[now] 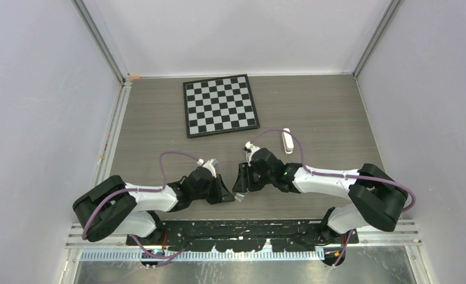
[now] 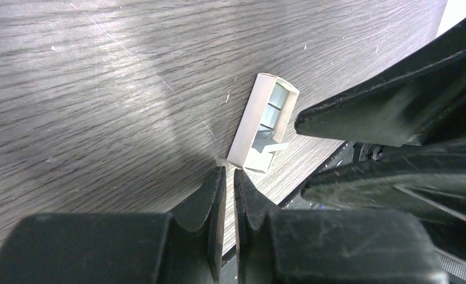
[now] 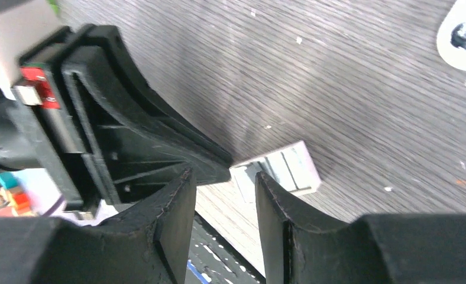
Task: Load the staples into the stapler
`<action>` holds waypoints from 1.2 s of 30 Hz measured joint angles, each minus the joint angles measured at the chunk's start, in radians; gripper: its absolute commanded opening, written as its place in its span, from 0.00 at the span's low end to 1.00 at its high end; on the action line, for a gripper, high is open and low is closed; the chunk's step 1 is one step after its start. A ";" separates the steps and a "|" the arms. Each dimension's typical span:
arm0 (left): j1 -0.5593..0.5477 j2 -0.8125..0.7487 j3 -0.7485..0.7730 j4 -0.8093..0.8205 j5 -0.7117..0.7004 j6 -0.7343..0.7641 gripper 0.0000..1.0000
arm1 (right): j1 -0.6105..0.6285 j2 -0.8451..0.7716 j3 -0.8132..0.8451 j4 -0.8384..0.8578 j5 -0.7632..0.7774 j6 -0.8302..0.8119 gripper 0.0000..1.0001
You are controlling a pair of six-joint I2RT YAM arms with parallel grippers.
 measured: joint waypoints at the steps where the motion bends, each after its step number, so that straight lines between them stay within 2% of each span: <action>1: 0.000 -0.001 0.000 -0.001 -0.002 0.000 0.12 | 0.000 0.000 0.000 -0.012 0.005 -0.005 0.46; 16: 0.000 -0.034 0.000 -0.032 -0.035 0.002 0.14 | 0.006 0.023 0.068 -0.170 0.045 -0.144 0.46; 25: 0.000 -0.045 0.000 -0.044 -0.045 0.004 0.16 | 0.055 0.057 0.119 -0.212 0.066 -0.234 0.41; 36: 0.000 -0.045 0.000 -0.049 -0.046 0.004 0.17 | 0.135 0.103 0.186 -0.291 0.169 -0.328 0.38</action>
